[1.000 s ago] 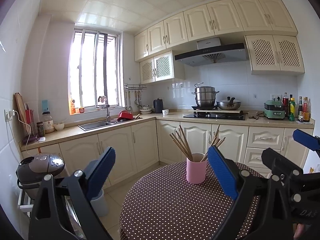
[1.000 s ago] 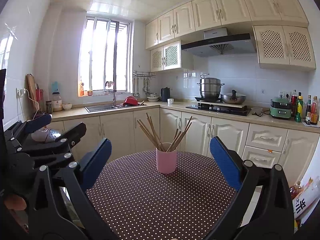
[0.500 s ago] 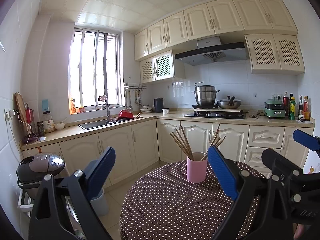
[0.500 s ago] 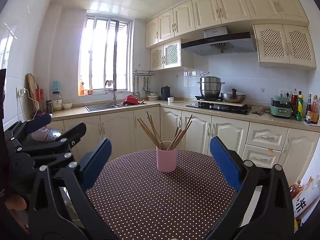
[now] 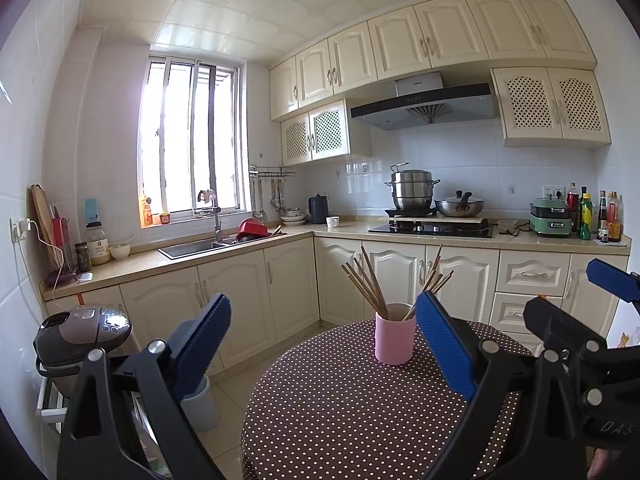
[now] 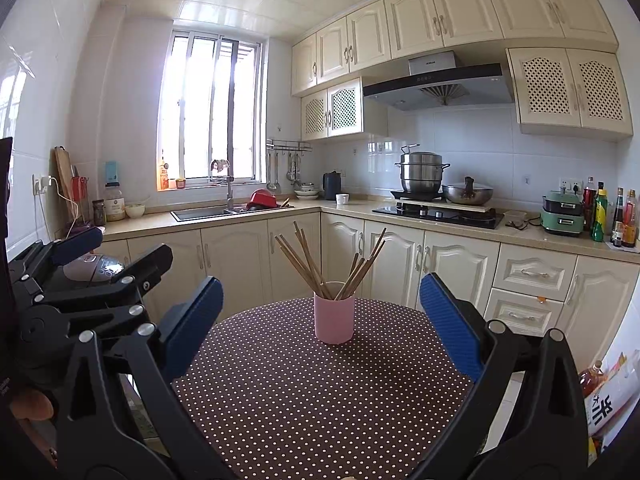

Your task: Organize utensils

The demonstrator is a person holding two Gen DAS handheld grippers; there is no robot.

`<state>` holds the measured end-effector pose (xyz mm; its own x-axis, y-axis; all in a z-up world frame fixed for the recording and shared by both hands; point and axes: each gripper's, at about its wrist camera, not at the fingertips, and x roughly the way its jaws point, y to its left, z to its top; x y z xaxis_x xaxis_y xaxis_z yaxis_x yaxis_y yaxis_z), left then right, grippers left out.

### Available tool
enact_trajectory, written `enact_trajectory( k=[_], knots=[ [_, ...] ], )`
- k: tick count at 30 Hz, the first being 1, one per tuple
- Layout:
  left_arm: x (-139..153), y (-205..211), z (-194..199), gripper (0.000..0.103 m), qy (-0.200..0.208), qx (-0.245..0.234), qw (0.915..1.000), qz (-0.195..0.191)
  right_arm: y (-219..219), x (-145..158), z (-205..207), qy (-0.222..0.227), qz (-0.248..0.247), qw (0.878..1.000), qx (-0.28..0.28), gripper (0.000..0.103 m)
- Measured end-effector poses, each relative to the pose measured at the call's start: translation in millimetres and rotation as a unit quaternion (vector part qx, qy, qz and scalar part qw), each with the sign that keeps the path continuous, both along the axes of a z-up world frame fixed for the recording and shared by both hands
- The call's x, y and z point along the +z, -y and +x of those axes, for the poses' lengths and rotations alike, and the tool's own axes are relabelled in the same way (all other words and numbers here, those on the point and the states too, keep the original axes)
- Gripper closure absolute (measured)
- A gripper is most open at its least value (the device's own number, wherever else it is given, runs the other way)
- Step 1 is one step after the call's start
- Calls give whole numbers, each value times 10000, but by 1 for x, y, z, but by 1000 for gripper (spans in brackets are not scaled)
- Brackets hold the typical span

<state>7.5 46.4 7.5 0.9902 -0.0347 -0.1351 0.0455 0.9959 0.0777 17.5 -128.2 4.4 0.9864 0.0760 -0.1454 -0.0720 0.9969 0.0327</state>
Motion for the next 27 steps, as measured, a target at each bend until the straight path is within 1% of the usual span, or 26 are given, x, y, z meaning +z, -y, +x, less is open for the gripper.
enact_trajectory(
  k=[15, 27],
  knots=[
    [-4, -2, 4, 11, -91, 26, 10000, 27, -1, -3, 4, -72, 1, 10000, 7, 6],
    [-3, -1, 4, 11, -69, 38, 10000, 48, -1, -4, 4, -55, 6, 10000, 6, 6]
  ],
)
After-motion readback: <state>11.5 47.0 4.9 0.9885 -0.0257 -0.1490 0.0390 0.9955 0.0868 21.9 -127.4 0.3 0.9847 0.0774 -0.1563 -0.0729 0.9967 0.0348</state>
